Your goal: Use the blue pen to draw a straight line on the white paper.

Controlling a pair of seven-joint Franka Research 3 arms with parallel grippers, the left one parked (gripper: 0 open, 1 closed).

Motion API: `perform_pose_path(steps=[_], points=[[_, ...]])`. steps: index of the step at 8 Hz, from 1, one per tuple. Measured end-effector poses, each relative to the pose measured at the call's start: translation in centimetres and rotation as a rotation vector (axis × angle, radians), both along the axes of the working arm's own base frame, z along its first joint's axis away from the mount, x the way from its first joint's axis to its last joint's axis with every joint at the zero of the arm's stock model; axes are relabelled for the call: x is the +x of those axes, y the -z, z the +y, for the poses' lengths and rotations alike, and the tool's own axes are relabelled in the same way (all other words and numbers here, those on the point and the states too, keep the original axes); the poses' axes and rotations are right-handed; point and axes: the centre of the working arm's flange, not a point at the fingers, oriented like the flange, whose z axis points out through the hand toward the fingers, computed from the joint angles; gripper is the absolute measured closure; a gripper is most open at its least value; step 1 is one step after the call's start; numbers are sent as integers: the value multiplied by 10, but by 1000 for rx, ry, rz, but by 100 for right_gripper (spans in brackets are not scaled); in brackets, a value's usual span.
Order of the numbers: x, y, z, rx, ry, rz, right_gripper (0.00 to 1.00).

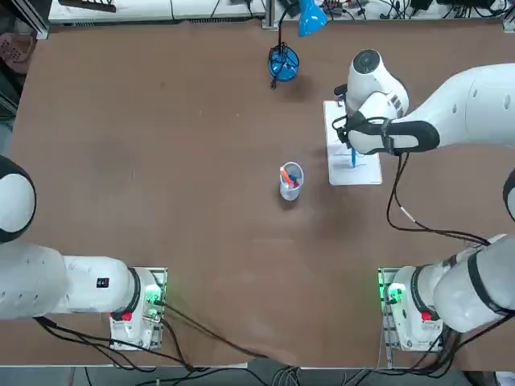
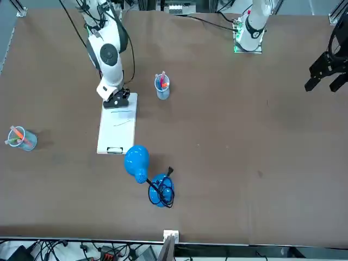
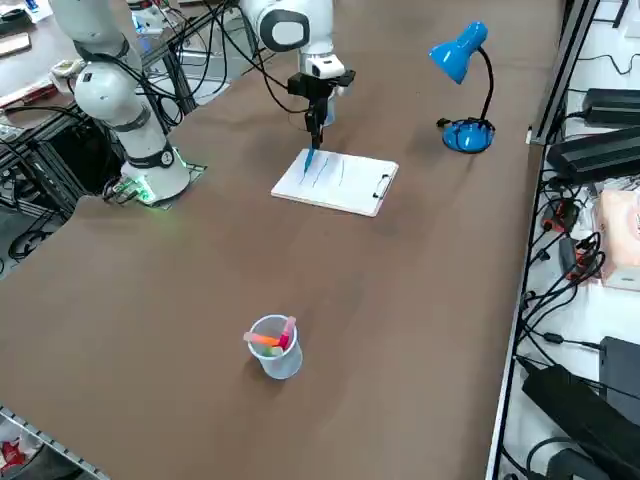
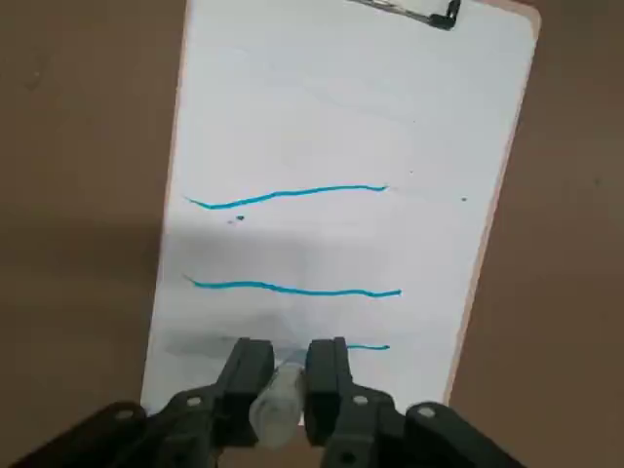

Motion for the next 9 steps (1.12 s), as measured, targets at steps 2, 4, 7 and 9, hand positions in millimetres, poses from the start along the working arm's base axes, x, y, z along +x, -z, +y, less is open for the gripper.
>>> perform_pose_path(steps=[2, 4, 7, 9], points=[[-7, 2, 18, 17, 10, -25, 78], [-15, 4, 36, 29, 15, -41, 78], [-20, -1, 56, 34, -2, -51, 78], [-10, -34, 64, -40, 9, -14, 78]])
